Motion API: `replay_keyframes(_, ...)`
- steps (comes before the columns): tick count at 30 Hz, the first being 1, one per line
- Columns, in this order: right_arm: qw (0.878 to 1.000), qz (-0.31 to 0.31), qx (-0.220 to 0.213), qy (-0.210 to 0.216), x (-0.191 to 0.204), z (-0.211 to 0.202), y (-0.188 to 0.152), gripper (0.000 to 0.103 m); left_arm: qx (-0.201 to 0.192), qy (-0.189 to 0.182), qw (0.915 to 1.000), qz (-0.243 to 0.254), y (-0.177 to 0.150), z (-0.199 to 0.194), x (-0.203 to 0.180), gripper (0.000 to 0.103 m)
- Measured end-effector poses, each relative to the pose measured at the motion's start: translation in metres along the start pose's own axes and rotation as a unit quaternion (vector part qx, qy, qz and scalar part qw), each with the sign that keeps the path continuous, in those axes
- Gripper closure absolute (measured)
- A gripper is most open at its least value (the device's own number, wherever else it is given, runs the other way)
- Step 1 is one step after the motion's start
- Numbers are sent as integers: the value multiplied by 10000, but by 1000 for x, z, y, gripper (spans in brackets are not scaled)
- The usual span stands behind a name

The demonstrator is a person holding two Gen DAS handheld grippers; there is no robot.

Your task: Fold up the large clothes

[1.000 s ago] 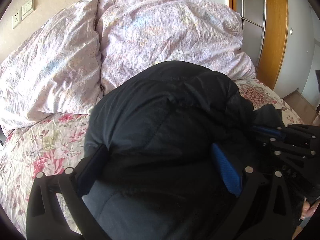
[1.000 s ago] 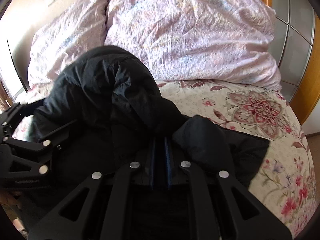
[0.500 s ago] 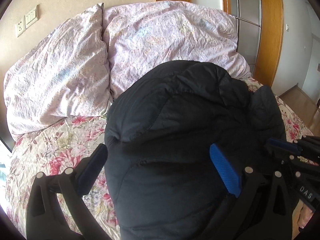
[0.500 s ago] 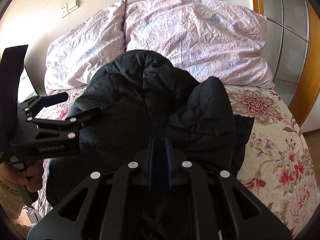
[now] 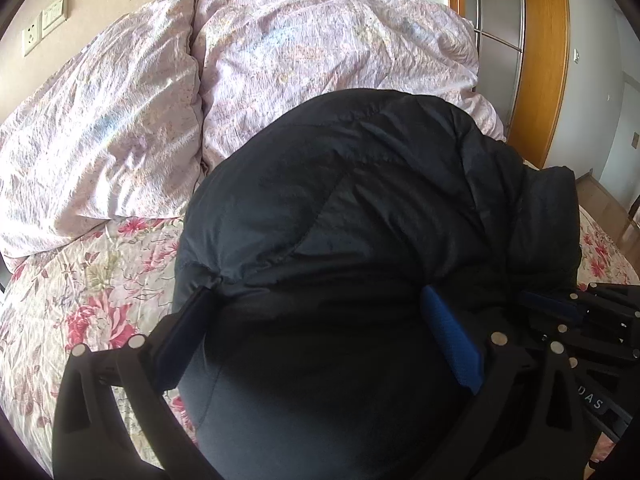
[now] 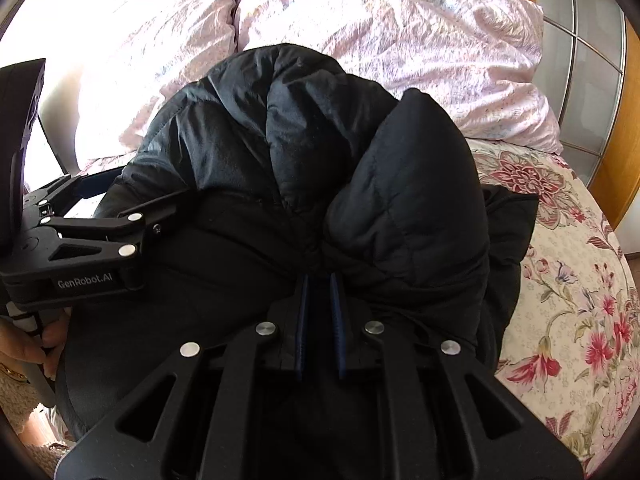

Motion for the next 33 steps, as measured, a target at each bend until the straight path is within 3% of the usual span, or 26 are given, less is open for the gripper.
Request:
replay_keyframes(11,10000,33,-3,3,-5,11,2,91,-153,72,9998,-42,-7,12,1,2)
replay_keyframes(15,9998,173,131,9,-9,-2,16,91,-199,77,9998,-36,-8,11,1,2)
replay_keyframes(23,9973,600,-421,-22,-32,-17,57,90,-216,23,9997,-98,-8,10,3,2)
replay_keyframes(28,9950,984,-173,-33,-47,18,48,92,-215,-1,9997,-106,-8,9,2,2)
replay_keyframes(33,9957,858,-282,-191,-41,29,42,93,-210,44,9997,-70,-8,10,-1,2)
Point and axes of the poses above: each gripper's, at about its wrist camera, not at the fingertips, and z roughly the way its jaws point, x to its left, y to its top, the point moved 5 cm from there along z, roughly the way its jaws point, and after that the axes turned 13 degrees about -z, right-handed, at the moved point
